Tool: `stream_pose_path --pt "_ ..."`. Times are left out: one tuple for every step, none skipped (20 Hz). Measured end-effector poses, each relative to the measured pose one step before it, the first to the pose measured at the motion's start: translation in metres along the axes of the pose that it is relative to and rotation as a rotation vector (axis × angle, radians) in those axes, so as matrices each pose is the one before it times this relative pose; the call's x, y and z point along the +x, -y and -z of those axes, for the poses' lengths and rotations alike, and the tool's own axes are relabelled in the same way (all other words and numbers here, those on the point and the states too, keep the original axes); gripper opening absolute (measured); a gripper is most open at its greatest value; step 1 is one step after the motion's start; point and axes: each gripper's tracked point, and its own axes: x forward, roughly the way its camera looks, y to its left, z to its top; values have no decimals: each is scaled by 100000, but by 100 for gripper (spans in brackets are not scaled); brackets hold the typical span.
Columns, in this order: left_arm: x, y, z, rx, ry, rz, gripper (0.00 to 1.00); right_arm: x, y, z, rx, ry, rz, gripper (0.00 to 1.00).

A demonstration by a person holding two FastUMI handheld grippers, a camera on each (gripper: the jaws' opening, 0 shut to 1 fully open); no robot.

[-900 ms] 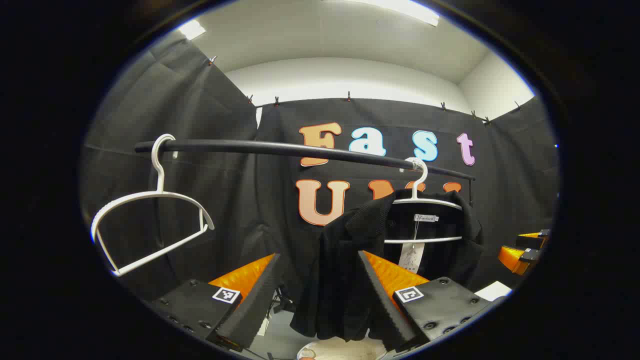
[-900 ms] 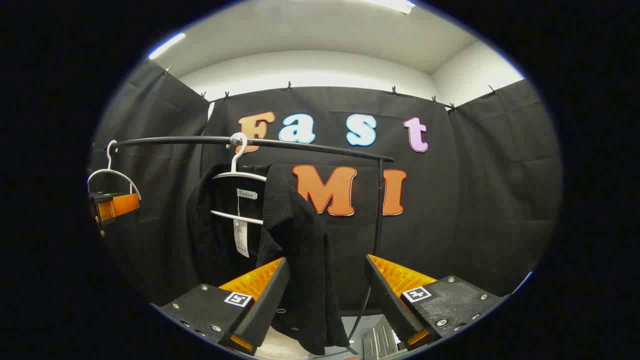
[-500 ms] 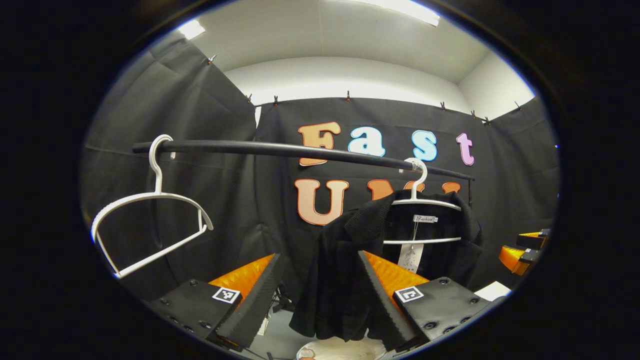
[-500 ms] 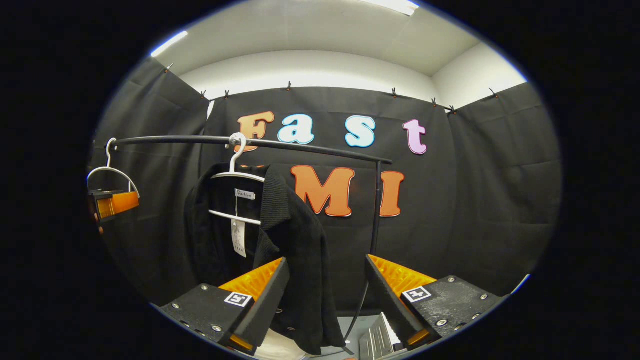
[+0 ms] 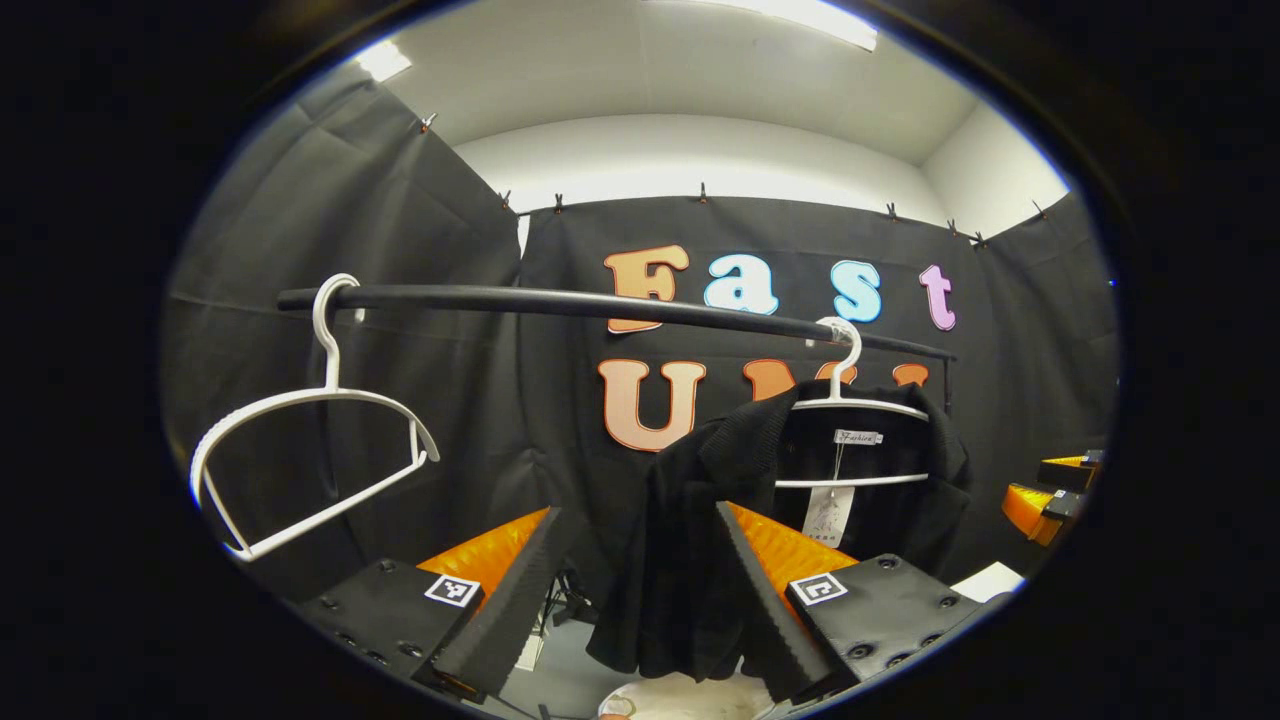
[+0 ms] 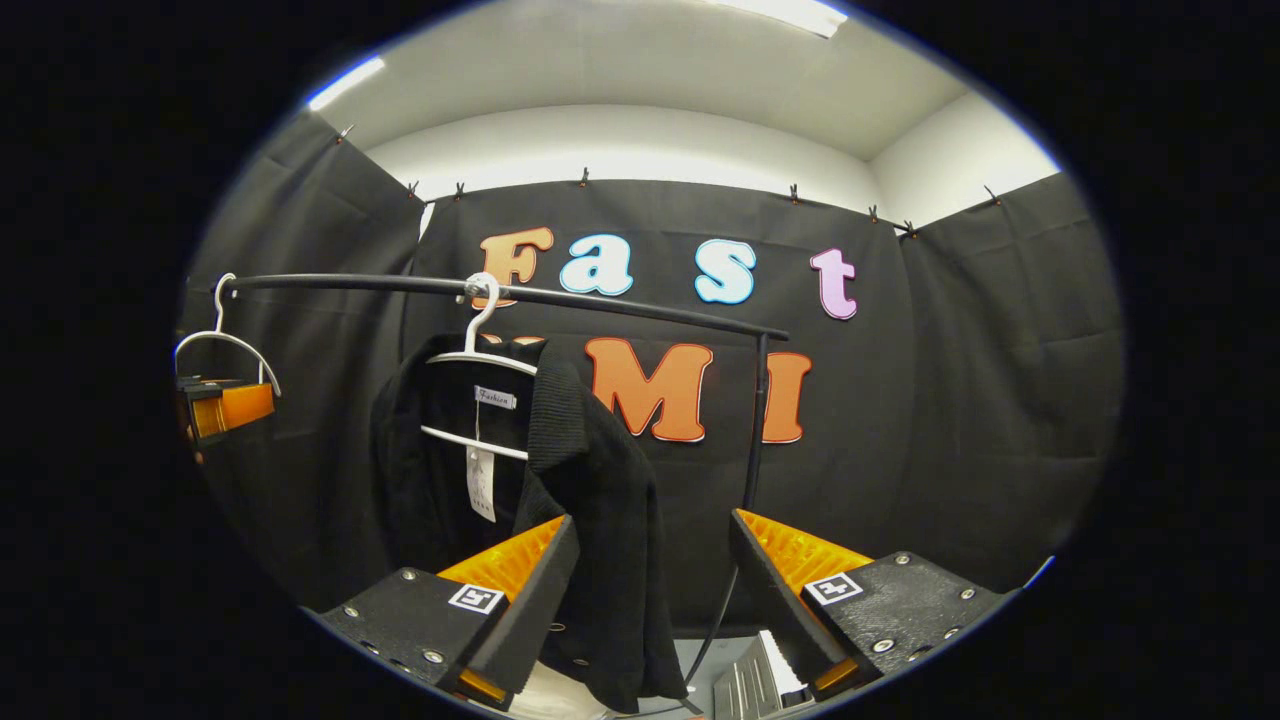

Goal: Grasp the clothes on the hanger with both hands and then place them into the laundry hamper below.

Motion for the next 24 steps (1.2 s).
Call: stream_pose_path --pt "-6 -147 -41 -104 130 -423 97 42 -88 108 99 -291 -228 94" --pt "109 -104 108 -275 19 -283 93 12 3 100 -162 -238 -89 93" --pt "47 17 57 -311 -251 -27 93 66 -108 69 -307 -113 -10 94" --pt "-6 30 169 -139 -214 8 97 167 -191 94 -238 -20 -303 94" --pt "38 12 101 153 -215 -128 97 116 -312 221 -25 -270 -601 93" --pt "131 -218 175 314 -205 -252 93 187 -409 270 432 -357 -797 93" --pt "41 -113 76 354 -125 -263 93 233 -437 347 803 -494 -885 93" --pt "48 -66 77 266 -116 -264 93 317 -453 324 983 -737 -950 94" --pt "4 -36 60 183 -24 -248 93 258 -467 354 831 -818 -753 94" --pt "63 -77 110 115 -2 -138 93 247 -442 311 484 -704 -610 94" --pt "56 -95 21 66 21 35 93 382 -470 329 56 -735 -380 94" --pt "14 -47 16 40 -45 82 93 436 -497 336 -467 -728 -639 94" --pt "26 -89 19 44 -56 -17 93 525 -521 299 -715 -556 -369 94" --pt "-28 -130 11 129 -74 -268 93 404 -450 260 -313 -513 -240 94" --pt "57 -161 -25 225 -14 -337 93 527 -501 417 131 -692 -352 94" --pt "8 -148 78 355 -179 -307 93 424 -476 496 573 -1362 -273 94" --pt "53 -138 -2 384 -7 -249 93 387 -334 456 701 -1199 -213 94" --pt "50 -132 40 337 13 -338 93 482 -262 438 691 -1004 -246 94" --pt "64 -157 46 153 -64 -381 93 500 -195 539 298 -1096 200 94" --pt "122 -64 137 -34 -96 -259 93 663 -47 697 -135 -1579 627 94" --pt "84 -29 125 -171 -279 -197 93 556 -35 751 -141 -1678 431 94" --pt "100 -2 283 -141 -365 -121 93 672 -137 591 193 -1460 224 94" --pt "78 52 192 44 -449 -145 93 707 13 676 724 -1651 426 94" --pt "116 -132 194 178 -425 -303 97 564 44 469 823 -1172 801 94"
